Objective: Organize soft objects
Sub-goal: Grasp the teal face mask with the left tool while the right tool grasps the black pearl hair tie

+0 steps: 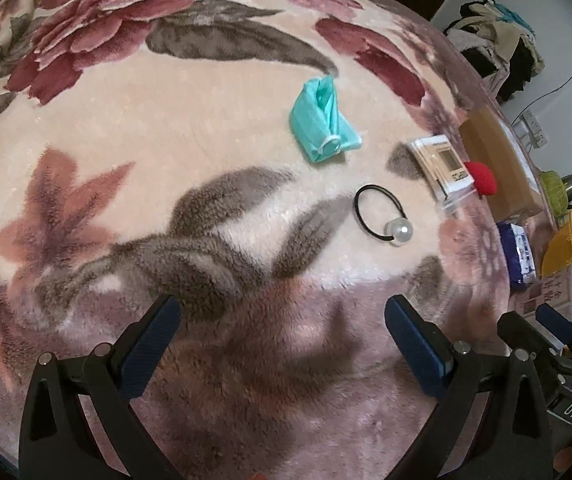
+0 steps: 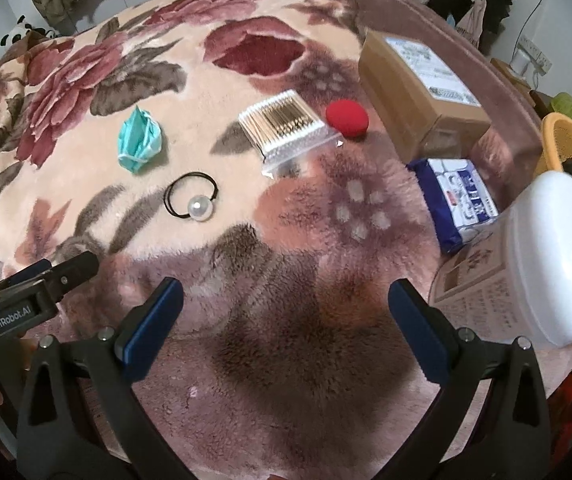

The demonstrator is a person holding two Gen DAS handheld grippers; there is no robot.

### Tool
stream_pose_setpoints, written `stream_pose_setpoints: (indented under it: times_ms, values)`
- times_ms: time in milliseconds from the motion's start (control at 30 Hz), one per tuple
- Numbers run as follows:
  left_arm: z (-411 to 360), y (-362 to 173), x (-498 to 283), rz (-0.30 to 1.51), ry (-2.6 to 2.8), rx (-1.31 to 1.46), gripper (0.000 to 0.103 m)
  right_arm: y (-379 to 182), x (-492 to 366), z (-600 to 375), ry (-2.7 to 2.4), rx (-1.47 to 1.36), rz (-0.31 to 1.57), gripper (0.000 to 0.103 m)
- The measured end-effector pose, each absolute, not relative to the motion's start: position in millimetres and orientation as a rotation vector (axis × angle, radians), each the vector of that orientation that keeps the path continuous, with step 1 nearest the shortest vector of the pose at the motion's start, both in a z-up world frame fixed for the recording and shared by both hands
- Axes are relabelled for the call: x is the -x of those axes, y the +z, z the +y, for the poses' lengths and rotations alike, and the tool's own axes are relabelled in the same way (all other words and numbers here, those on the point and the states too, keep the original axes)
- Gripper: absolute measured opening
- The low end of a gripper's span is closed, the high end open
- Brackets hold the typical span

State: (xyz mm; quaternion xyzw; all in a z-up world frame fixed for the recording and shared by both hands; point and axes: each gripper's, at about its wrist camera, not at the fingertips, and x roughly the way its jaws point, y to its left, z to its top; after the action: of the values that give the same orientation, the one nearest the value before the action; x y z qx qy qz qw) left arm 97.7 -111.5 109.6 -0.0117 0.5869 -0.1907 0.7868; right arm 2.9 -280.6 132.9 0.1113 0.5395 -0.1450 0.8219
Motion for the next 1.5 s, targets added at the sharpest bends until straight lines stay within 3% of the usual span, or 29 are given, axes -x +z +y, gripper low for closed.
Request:
stream_pose_setpoints:
  times_ms: [400,533,600,733,833,1133,1300,1333,1367,1400,1433,1500]
  values:
    - [-94,89,-122,1.264,-0.345,0.063,0.102,95,-37,-269,-0.197,-0.247,1.157,0.101]
    - [-83,88,-132,1.255,-0.316,0.072,0.102,87,-56,-256,-0.144,-0.229,1.148,0.078]
    - [-80,89,-137,1.249,-0.306,0.074,0.102,83,-65,-251,-0.125,-0.223,1.145,0.075]
    - [-84,94,-144,1.234,-0.306,0.072,0.102,74,-81,-248,-0.104,-0.232,1.143,0.057]
    - [-98,101,-151,1.222,-0.327,0.065,0.102,68,-86,-248,-0.084,-0.236,1.157,0.025]
    - [-152,102,-178,1.193,-0.371,0.048,0.100,79,-56,-280,-0.113,-0.305,1.113,0.025]
    - [-178,93,-197,1.212,-0.372,0.056,0.085,79,-47,-292,-0.111,-0.350,1.109,0.025]
    - [-182,90,-199,1.216,-0.371,0.047,0.078,78,-47,-292,-0.110,-0.353,1.109,0.025]
    - [-185,88,-200,1.222,-0.369,0.032,0.058,78,-47,-292,-0.108,-0.358,1.110,0.025]
    - [-188,85,-201,1.228,-0.364,0.015,0.046,78,-47,-292,-0.105,-0.359,1.110,0.025]
    - [-188,83,-200,1.229,-0.360,0.000,0.037,77,-48,-291,-0.103,-0.359,1.110,0.025]
    - [-185,85,-195,1.209,-0.368,-0.002,0.034,77,-49,-292,-0.099,-0.364,1.109,0.025]
